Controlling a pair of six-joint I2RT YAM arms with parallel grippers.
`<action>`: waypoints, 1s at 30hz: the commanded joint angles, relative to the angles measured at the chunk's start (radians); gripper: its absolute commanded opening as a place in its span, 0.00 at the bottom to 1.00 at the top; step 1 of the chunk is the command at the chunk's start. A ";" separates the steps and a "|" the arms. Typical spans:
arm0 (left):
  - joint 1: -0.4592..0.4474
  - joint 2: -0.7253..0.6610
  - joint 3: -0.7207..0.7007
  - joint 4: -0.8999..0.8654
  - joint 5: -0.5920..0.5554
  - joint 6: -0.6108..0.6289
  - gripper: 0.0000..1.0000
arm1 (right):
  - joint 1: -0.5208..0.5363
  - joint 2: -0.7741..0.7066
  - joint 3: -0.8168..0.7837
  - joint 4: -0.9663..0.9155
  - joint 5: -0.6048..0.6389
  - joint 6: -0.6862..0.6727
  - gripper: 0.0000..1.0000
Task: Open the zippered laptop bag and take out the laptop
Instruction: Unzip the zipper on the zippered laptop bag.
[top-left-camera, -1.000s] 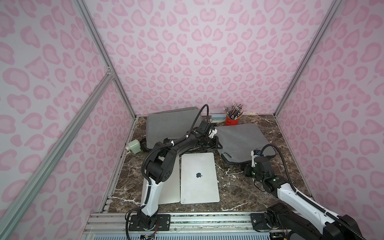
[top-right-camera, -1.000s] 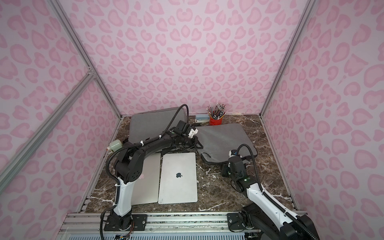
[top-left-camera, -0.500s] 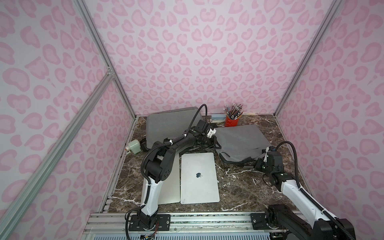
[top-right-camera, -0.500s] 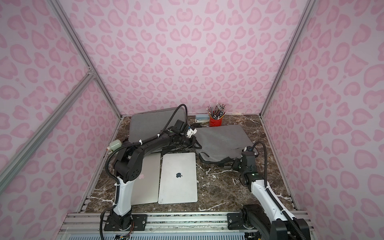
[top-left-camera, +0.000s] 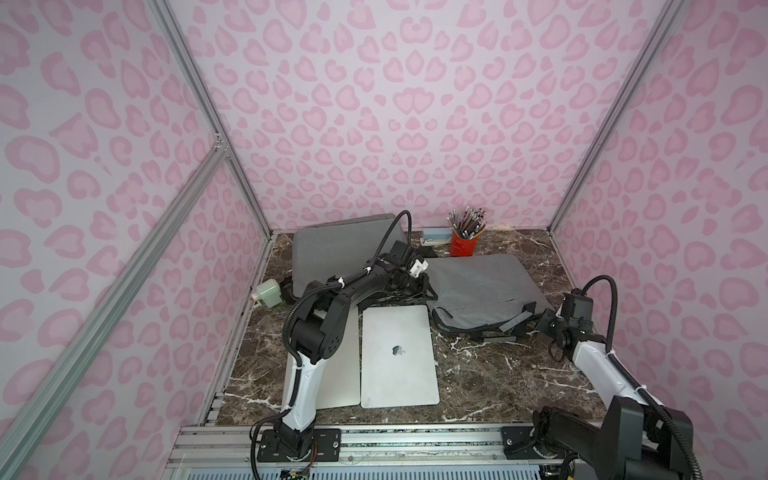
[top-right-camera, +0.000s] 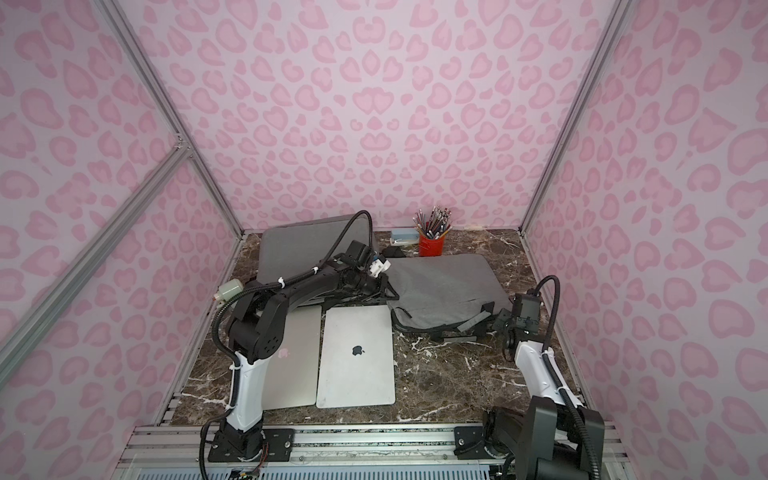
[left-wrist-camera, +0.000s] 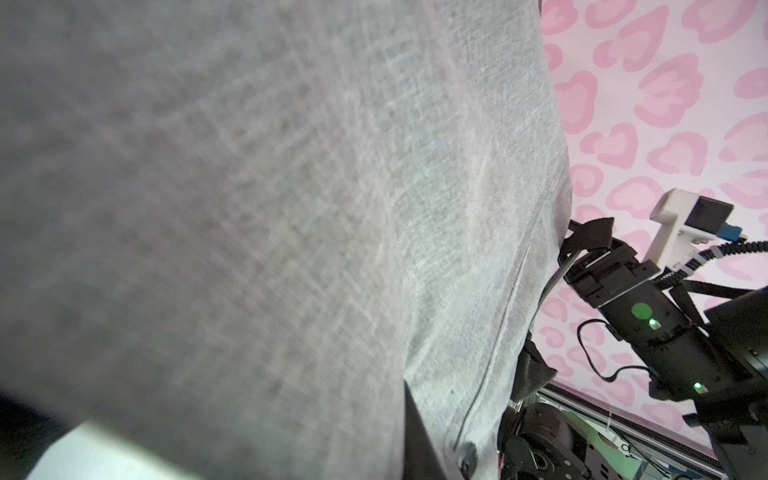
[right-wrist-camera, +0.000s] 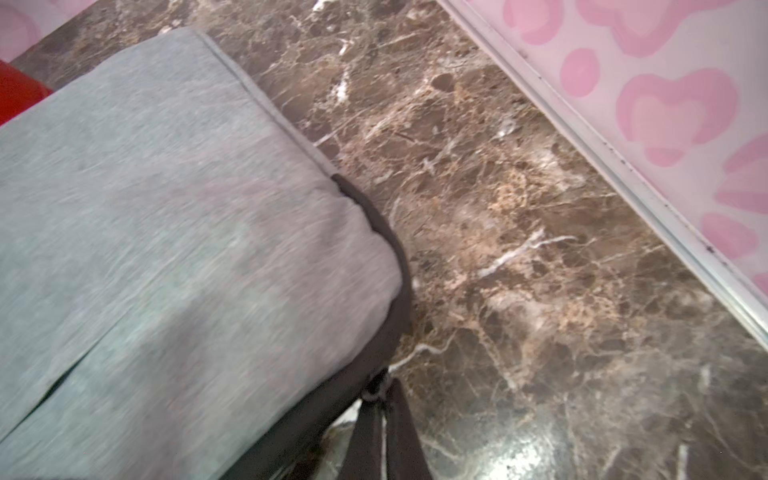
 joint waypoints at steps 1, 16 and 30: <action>0.010 0.002 -0.001 -0.006 -0.049 0.034 0.02 | -0.033 0.065 0.041 0.058 0.109 -0.049 0.00; 0.013 0.021 0.012 -0.032 -0.029 0.059 0.02 | -0.111 0.343 0.183 0.065 0.006 -0.273 0.00; -0.006 0.053 0.046 -0.039 -0.008 0.056 0.02 | -0.111 0.241 0.199 0.028 -0.057 -0.258 0.29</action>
